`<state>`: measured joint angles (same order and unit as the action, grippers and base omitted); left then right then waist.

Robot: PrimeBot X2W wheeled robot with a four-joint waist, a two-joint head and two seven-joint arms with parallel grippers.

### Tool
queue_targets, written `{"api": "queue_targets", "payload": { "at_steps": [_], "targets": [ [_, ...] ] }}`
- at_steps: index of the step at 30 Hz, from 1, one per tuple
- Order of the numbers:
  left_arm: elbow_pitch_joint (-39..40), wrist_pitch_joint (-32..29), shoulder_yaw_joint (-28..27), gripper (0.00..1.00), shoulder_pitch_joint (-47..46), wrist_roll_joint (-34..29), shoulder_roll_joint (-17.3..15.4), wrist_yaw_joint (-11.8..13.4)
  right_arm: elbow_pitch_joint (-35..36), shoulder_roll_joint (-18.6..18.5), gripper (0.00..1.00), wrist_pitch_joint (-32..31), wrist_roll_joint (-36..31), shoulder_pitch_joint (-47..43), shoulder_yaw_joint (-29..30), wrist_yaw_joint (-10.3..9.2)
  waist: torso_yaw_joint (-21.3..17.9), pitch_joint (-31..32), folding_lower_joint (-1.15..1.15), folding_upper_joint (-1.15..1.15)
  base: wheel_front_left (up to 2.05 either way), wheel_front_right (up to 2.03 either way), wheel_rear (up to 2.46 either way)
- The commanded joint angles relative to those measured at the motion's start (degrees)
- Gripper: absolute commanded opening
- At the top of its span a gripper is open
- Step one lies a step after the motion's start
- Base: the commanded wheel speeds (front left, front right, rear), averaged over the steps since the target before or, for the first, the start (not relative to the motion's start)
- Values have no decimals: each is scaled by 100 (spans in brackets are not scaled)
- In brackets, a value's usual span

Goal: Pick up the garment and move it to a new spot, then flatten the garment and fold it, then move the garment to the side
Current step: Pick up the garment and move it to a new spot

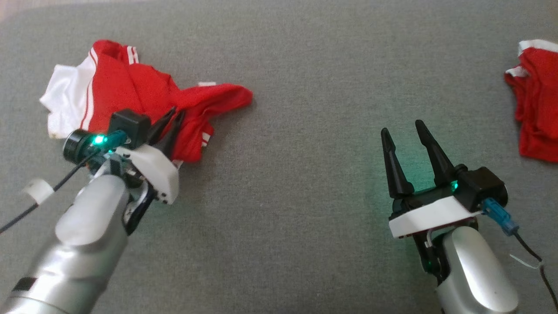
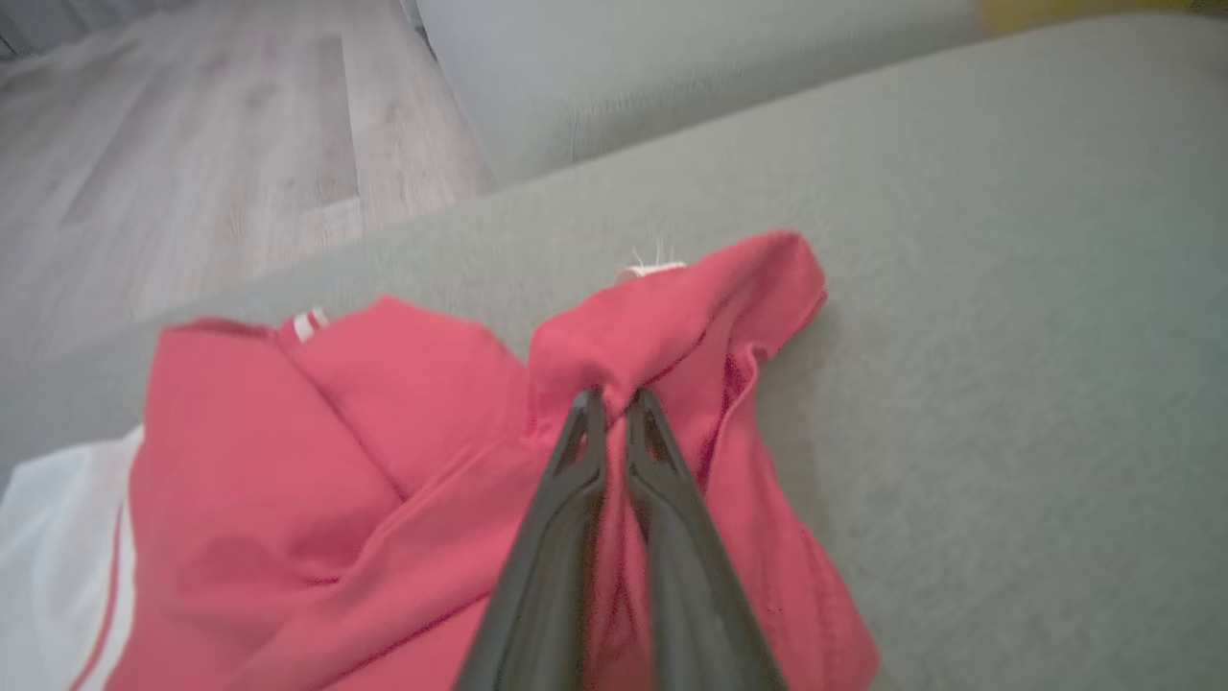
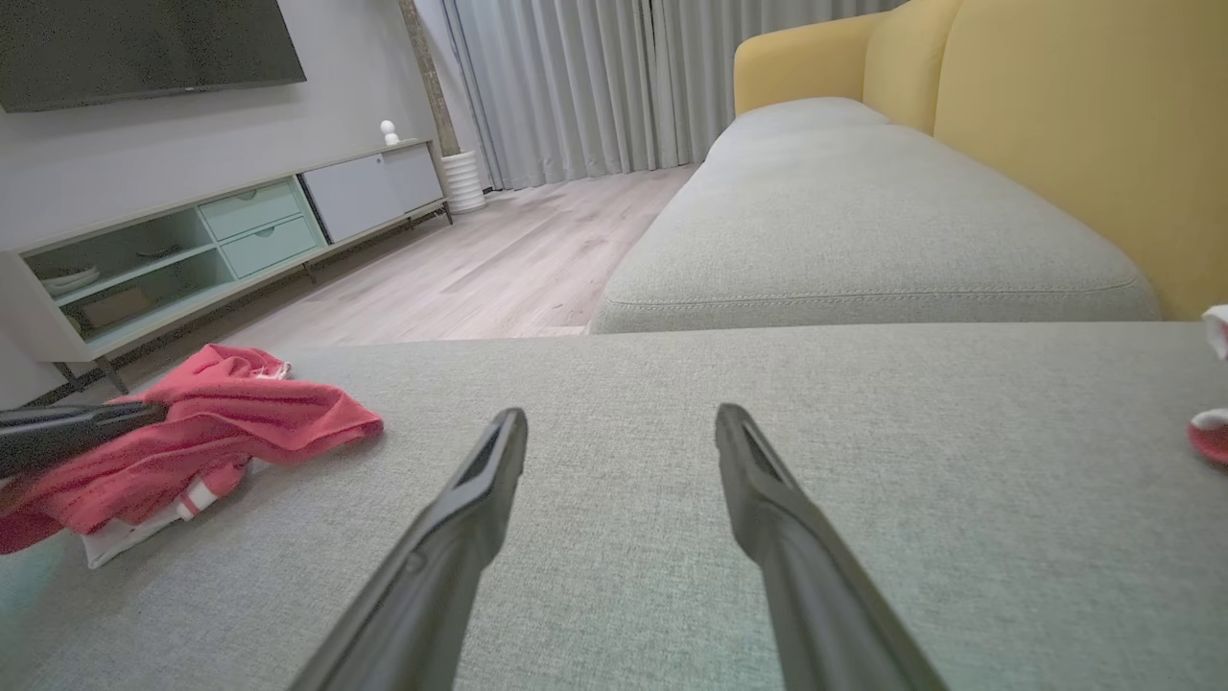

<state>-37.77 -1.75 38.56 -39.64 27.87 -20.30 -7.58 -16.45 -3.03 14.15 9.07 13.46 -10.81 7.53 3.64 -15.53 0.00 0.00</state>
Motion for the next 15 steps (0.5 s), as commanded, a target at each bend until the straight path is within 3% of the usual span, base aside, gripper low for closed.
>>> {"api": "queue_targets", "payload": {
  "at_steps": [1, 7, 15],
  "targets": [
    [216, 157, -235, 0, -351, 43, -126, 10, 148, 15, 100, 60, 42, 103, -113, -4, -35, 84, 0, 0, 0, 0, 0],
    [717, 724, -155, 0, -446, -5, 328, 88, 110, 15, 100, 71, 86, 93, -115, -4, -214, 299, 0, 0, 0, 0, 0],
    [1195, 692, 200, 0, -586, -134, 1036, 286, 137, 15, 100, 81, 237, 177, -154, -4, -726, 307, 0, 0, 0, 0, 0]
  ]
}}
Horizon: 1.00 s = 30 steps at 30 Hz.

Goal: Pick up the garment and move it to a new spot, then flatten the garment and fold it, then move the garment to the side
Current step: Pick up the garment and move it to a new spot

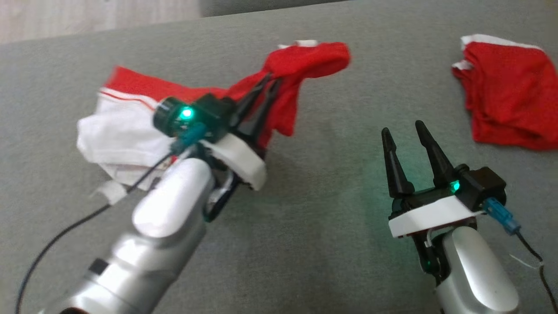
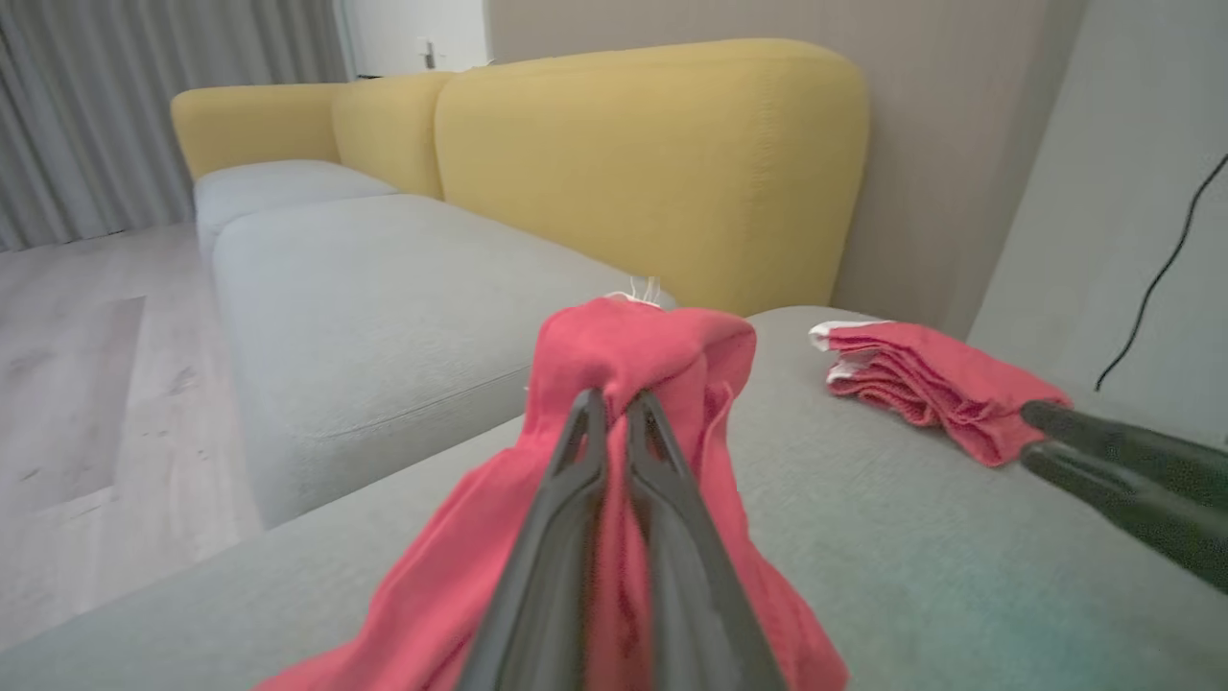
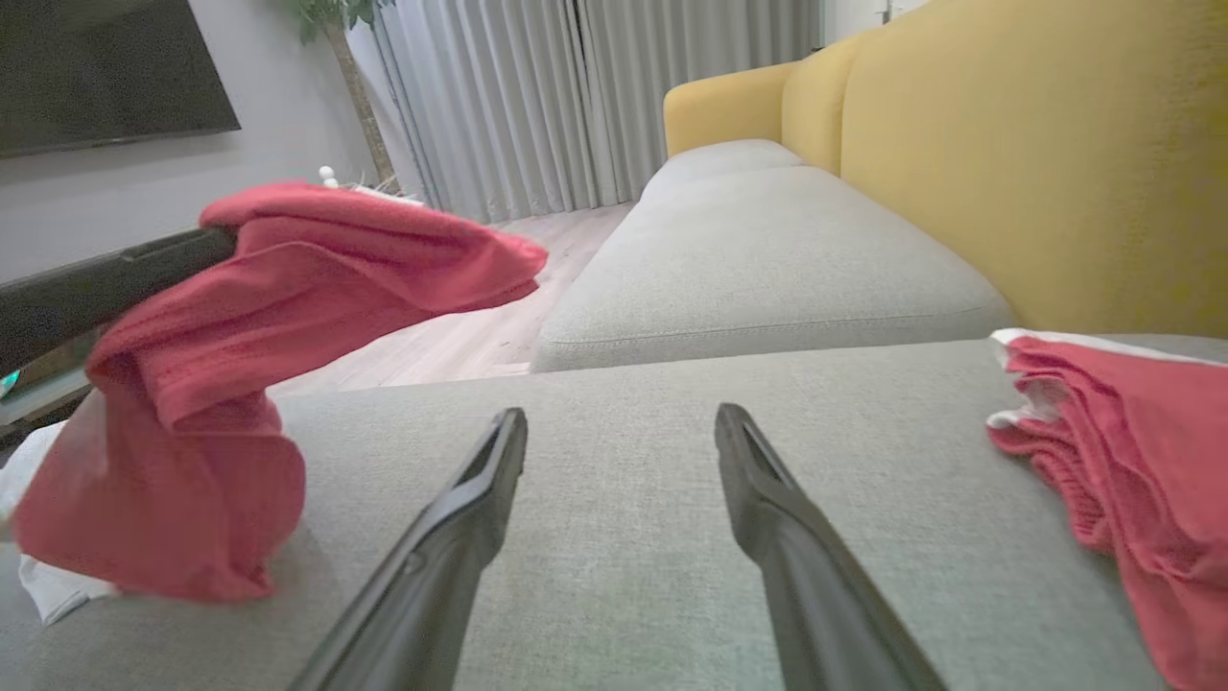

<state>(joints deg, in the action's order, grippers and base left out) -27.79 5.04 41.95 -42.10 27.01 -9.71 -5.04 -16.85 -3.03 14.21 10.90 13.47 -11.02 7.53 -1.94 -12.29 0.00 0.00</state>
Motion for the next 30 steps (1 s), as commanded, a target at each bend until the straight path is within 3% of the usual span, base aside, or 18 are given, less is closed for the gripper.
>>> {"api": "queue_targets", "payload": {
  "at_steps": [1, 6, 7, 8, 13, 20, 30],
  "targets": [
    [210, 25, -92, 0, -374, -74, 66, 48, 178, 15, 100, 75, 77, 189, -145, -4, -237, -28, 0, 0, 0, 0, 0],
    [147, 163, 81, 0, -548, -158, 425, 173, 212, 15, 100, 77, 200, 251, -227, -4, -555, -76, 0, 0, 0, 0, 0],
    [51, 246, 133, 81, -599, -164, 514, 236, 226, 15, 100, 77, 229, 246, -230, -4, -624, -82, 0, 0, 0, 0, 0],
    [-9, 300, 152, 100, -618, -165, 545, 272, 228, 15, 100, 77, 237, 244, -228, -4, -644, -84, 0, 0, 0, 0, 0],
    [-395, 584, 86, 100, -638, -206, 541, 503, 256, 15, 100, 78, 236, 199, -171, -4, -604, -47, 0, 0, 0, 0, 0],
    [-480, 890, -287, 100, -421, -125, 149, 680, 272, 15, 100, 78, 117, 106, -43, -4, -270, 132, 0, 0, 0, 0, 0],
    [675, 994, -1100, 100, 946, -203, -654, 1089, 263, 15, 100, 78, -127, -132, 50, -4, 323, 576, 0, 0, 0, 0, 0]
  ]
}}
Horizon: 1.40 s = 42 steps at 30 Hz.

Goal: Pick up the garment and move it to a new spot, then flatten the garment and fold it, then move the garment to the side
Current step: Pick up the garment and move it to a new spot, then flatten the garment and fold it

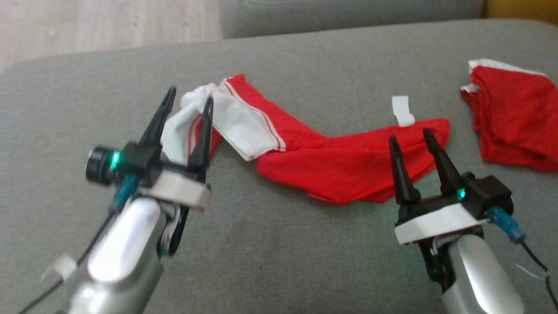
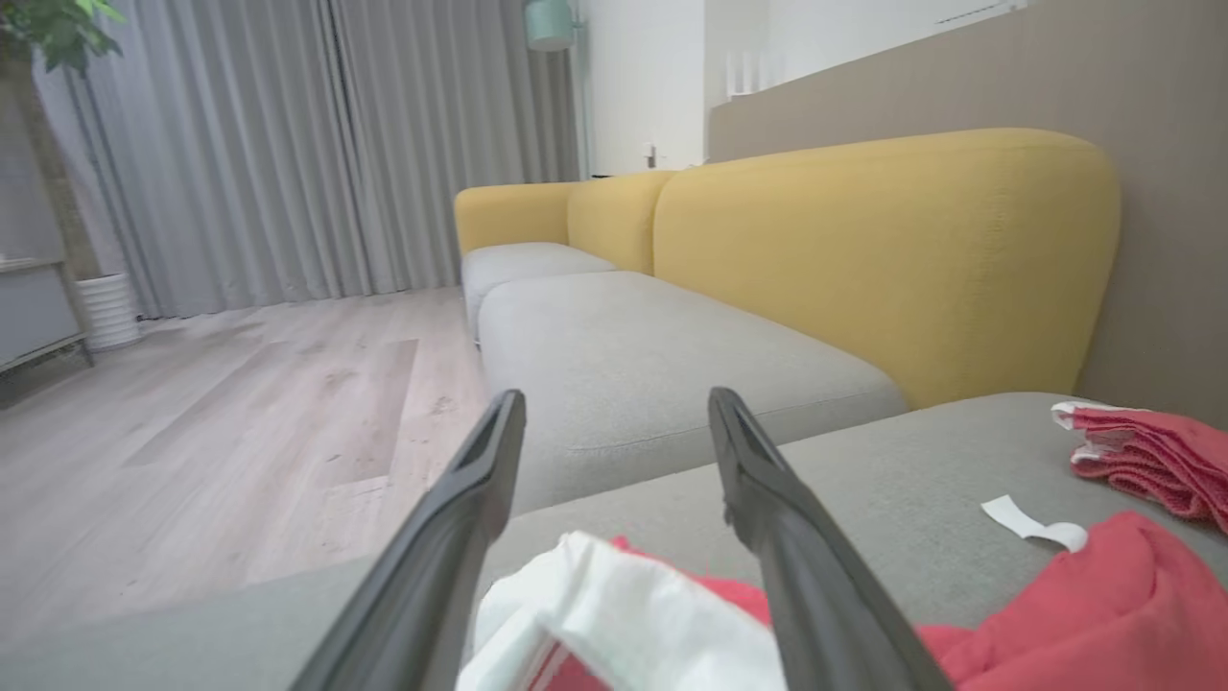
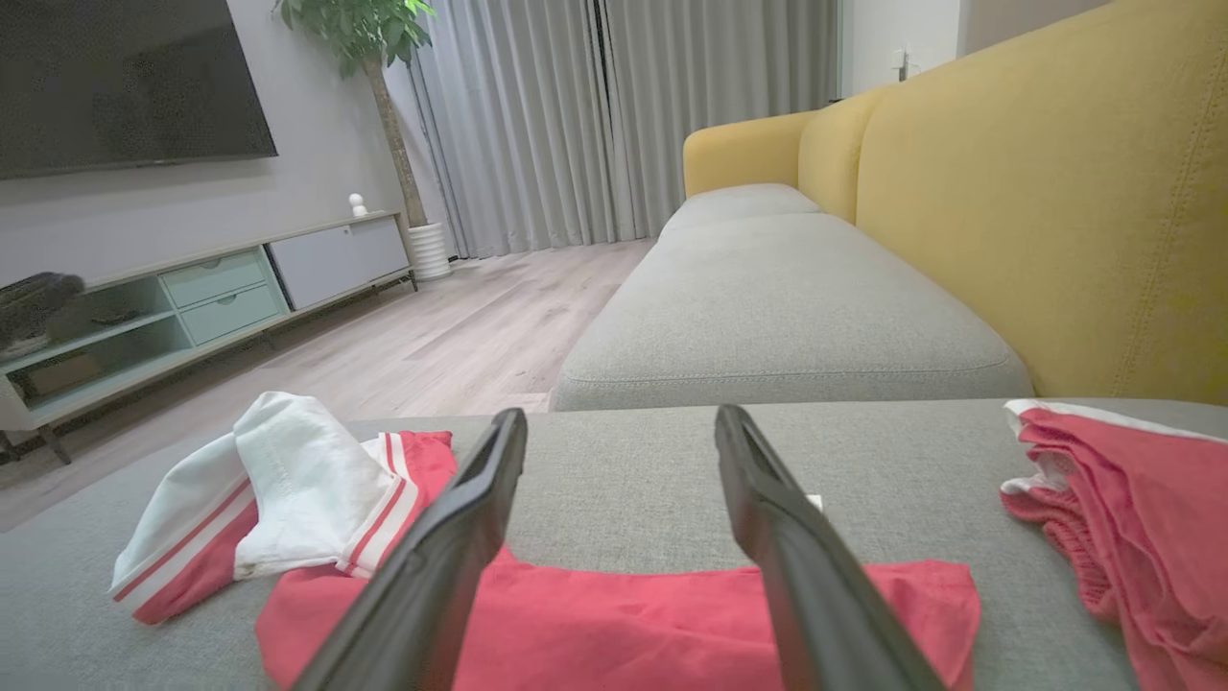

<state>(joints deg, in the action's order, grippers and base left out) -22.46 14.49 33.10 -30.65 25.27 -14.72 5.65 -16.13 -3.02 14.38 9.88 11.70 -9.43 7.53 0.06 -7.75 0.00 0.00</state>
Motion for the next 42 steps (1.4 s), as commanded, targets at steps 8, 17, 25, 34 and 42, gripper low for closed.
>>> {"api": "queue_targets", "payload": {
  "at_steps": [8, 17, 25, 34, 42],
  "targets": [
    [861, 50, -648, 100, 1291, -112, -121, 251, 216, 14, 100, 56, -195, -225, 36, -4, 411, 383, 0, 0, 0, 0, 0],
    [1232, 51, -1024, 100, 2100, -475, 308, 231, 253, 14, 100, -3, -142, -412, 11, -4, 428, 512, 0, 0, 0, 0, 0],
    [1222, 51, -1312, 100, 2155, -762, 561, 16, 279, 14, 100, -19, -123, -404, 14, -4, 388, 489, 0, 0, 0, 0, 0],
    [1151, 51, -1461, 100, 2029, -978, 831, -222, 392, -44, 100, -284, -459, -94, -353, -4, 675, 156, 0, 0, 0, 0, 0],
    [1019, 51, -1465, 100, 1836, -1081, 1026, -391, 38, -399, 100, -833, -623, 667, -1280, -4, 1083, -172, 0, 0, 0, 0, 0]
  ]
}}
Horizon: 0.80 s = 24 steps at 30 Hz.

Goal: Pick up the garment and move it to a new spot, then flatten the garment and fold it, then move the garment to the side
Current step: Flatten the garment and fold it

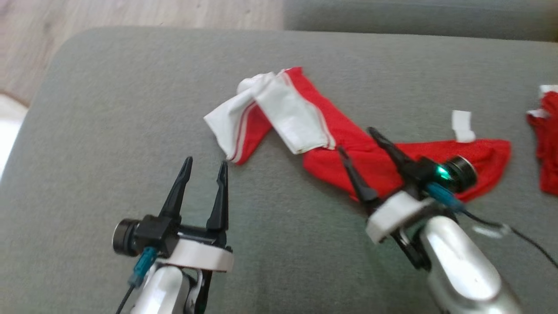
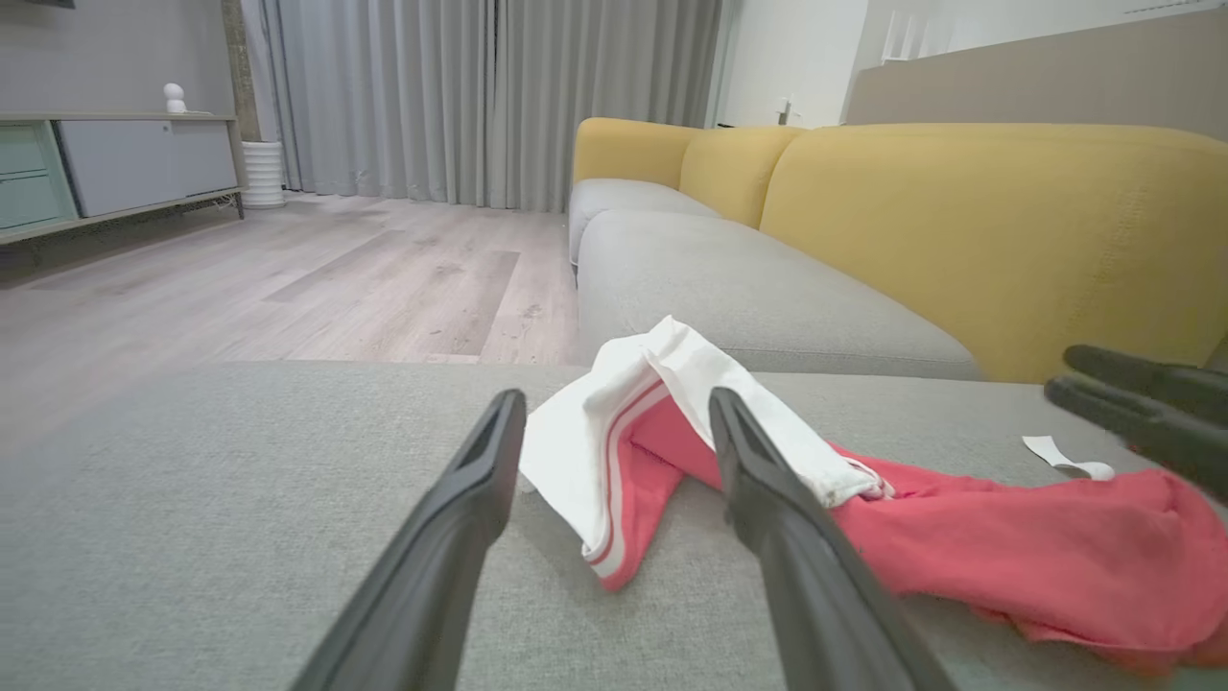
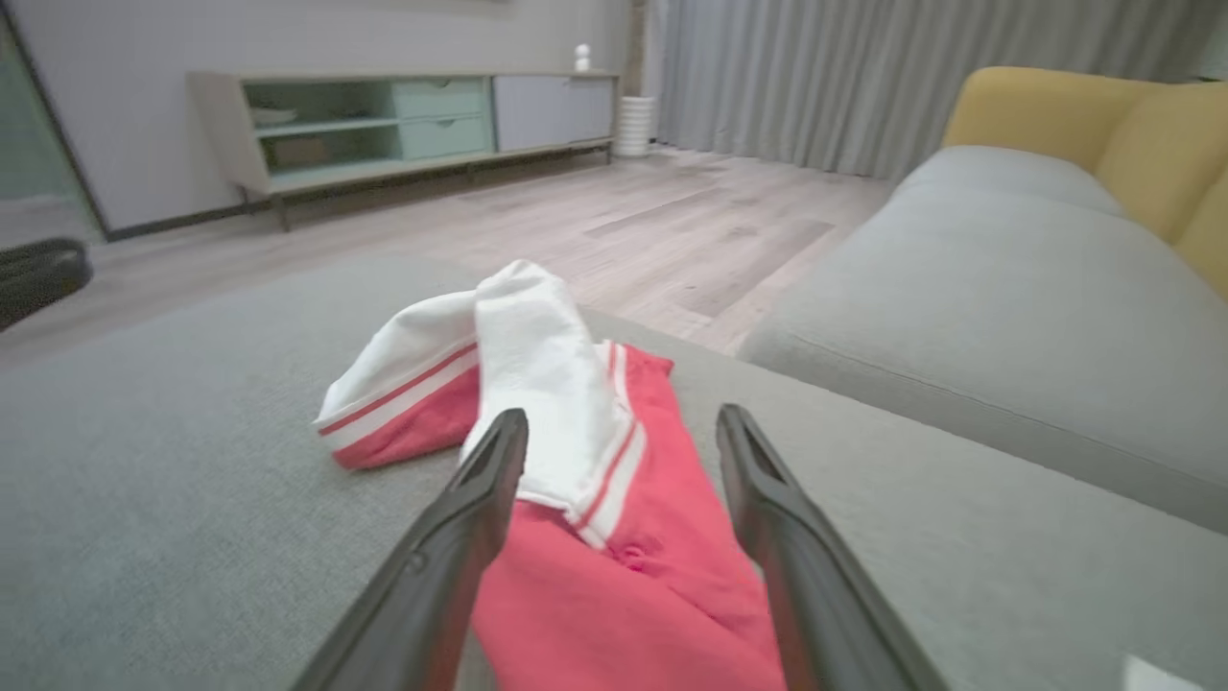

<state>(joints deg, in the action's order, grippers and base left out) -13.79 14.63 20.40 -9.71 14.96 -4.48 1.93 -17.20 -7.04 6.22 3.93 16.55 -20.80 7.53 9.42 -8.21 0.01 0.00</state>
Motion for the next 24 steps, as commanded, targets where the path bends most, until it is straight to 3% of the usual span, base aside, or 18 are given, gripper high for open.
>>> {"api": "queue_targets", "payload": {
  "at_steps": [1, 9, 16, 17, 18, 19, 24],
  "targets": [
    [133, 37, -185, 100, -280, -60, 26, -35, 29, -29, 100, -96, -43, 318, -305, -4, 206, -167, -1, 0, 0, 0, 0],
    [-8, 37, -71, 100, -445, -52, 137, -93, -1298, -105, 100, -431, -161, 1303, -1245, -4, 730, -374, -1, 0, 0, 0, 0],
    [-22, 37, -12, 100, -445, 42, 157, -53, -2395, -36, 100, -237, -471, 1825, -1392, -4, 1006, -444, -1, 0, 0, 0, 0],
    [-19, 37, -9, 100, -439, 61, 157, -44, -2507, -11, 96, -191, -485, 1875, -1357, -4, 1016, -448, -1, 0, 0, 0, 0],
    [-16, 37, -7, 100, -435, 76, 158, -37, -2594, 17, 15, -131, -487, 1923, -1300, -4, 1021, -450, -1, 0, 0, 0, 0],
    [-15, 37, -13, 100, -432, 87, 158, -27, -2660, 49, 0, -65, -486, 1964, -1243, -4, 1014, -449, -1, 0, 0, 0, 0],
    [7, 37, -66, 100, -371, 112, 159, 38, -2775, 229, 0, 301, -341, 2094, -963, -4, 817, -403, -1, 0, 0, 0, 0]
  ]
}}
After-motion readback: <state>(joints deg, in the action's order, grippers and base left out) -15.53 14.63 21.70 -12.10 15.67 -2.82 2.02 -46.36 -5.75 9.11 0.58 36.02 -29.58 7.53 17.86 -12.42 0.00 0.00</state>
